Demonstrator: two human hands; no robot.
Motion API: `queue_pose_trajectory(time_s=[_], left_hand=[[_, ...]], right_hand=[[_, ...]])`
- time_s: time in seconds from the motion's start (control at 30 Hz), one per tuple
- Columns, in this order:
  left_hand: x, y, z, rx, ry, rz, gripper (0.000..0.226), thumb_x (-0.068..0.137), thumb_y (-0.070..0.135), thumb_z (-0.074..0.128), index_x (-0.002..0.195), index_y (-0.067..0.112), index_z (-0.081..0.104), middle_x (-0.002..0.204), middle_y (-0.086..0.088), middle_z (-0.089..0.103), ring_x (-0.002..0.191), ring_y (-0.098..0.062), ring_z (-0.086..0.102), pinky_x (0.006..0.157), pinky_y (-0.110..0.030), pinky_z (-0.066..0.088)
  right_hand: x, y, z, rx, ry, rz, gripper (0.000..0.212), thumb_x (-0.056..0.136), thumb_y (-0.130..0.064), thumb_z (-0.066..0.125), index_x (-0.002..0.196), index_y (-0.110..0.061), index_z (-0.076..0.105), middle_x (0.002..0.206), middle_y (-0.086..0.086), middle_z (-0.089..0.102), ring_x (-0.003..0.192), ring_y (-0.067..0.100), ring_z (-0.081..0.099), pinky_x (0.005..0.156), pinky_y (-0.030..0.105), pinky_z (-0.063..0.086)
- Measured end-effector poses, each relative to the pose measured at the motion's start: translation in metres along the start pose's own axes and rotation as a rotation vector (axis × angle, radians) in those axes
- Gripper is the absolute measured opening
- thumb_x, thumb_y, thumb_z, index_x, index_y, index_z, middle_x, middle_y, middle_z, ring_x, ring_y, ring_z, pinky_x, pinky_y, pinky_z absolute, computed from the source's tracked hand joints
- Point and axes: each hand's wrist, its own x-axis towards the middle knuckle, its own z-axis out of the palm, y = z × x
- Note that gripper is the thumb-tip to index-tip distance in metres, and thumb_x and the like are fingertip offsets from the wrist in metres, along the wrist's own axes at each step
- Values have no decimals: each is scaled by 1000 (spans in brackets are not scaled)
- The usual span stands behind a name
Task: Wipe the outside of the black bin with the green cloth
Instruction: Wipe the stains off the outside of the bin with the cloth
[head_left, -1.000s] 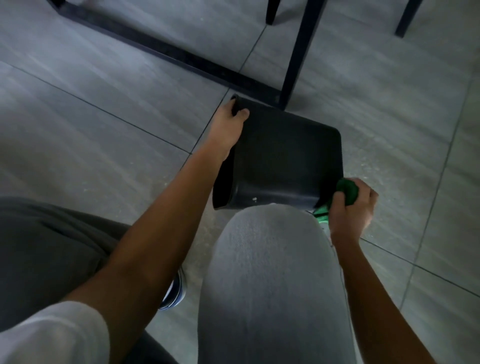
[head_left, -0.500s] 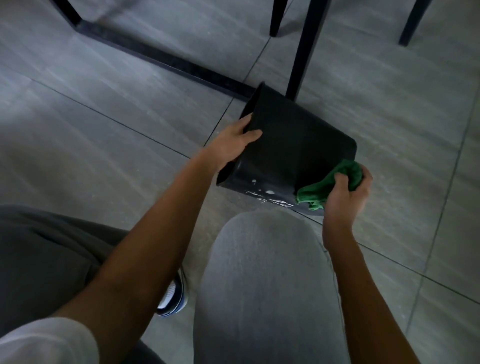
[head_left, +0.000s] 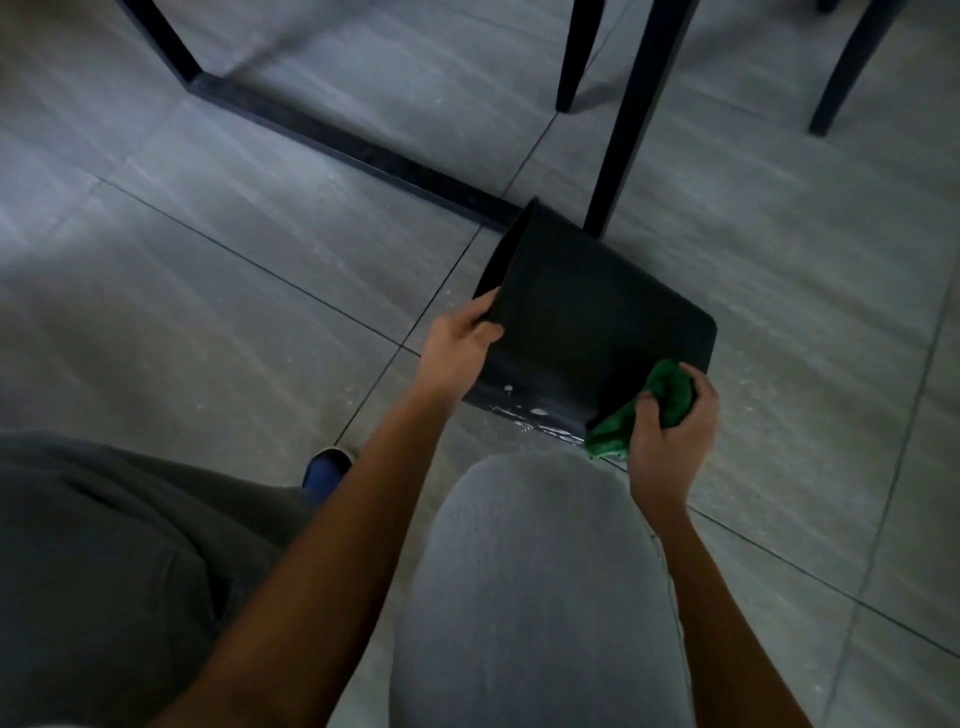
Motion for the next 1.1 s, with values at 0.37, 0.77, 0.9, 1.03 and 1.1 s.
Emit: queue_pose_trajectory(time_s=[0.37,0.77,0.9,1.03,1.1], left_hand=[[5,35,-10,368,-100,160,58,105,29,50,157,32,26,109,-9,61,97,-37,66,78,-36,55],[15,47,-12,481,-196,411,39,104,12,49,136,30,60,106,-2,70,64,-28,57,70,-52,56],[33,69,-10,540,-123,472,30,103,15,49,125,27,67,109,2,72,68,-15,62,72,-48,56],[45,104,-8,551,-183,479,41,97,14,61,137,23,60,133,7,61,110,-1,59,96,-20,47],[40,106,-14,518,-313,483,59,95,13,65,149,30,45,141,7,53,119,-6,58,98,-16,47]], right_hand=[[10,-20,-3,127,9,98,48,94,-13,65,140,-23,53,133,2,62,118,22,60,100,41,54],[27,-20,-8,196,-70,157,52,95,-10,64,144,-22,51,138,7,60,118,24,59,90,30,49],[41,-32,-12,246,-122,132,56,95,-10,66,146,-29,50,139,4,57,115,23,61,79,24,52],[49,-40,-7,373,-99,171,49,92,-15,69,139,-21,57,129,4,65,111,22,66,83,28,56],[50,-39,-8,461,-78,250,44,92,-15,69,135,-16,60,120,6,70,108,24,69,85,35,58]])
